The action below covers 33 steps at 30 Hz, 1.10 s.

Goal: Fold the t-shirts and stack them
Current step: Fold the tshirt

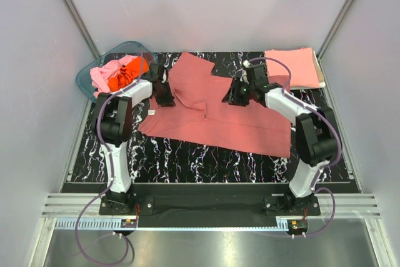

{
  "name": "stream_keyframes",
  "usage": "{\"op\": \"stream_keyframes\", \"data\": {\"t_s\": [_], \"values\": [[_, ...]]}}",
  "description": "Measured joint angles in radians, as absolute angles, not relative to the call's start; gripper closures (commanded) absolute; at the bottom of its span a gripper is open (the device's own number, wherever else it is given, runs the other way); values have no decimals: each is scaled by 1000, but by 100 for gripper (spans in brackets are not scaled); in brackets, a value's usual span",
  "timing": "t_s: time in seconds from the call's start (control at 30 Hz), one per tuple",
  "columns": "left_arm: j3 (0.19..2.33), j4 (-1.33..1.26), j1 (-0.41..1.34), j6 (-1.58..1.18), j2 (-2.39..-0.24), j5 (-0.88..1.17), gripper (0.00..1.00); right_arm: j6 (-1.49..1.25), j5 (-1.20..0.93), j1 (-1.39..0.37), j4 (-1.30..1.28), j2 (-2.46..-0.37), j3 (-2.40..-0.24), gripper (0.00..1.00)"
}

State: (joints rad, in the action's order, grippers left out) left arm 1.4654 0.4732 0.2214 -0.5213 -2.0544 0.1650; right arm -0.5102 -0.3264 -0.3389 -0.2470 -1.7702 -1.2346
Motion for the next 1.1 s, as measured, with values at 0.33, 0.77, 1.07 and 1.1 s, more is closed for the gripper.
{"op": "stream_keyframes", "data": {"t_s": [0.33,0.77,1.07,1.1], "values": [[1633,477,226,-521,-2171,250,80,-439,-326,-384,-229,-1927,-1365,51],[1732,455,229,-524,-2260,293,79,-421,-335,-385,-224,-2012,-1419,50],[1753,408,235,-524,-2267,337,77,-495,-248,-385,-215,-1961,-1322,55],[1749,407,235,-524,-2266,336,77,-500,-246,-385,-215,-1959,-1321,56]]}}
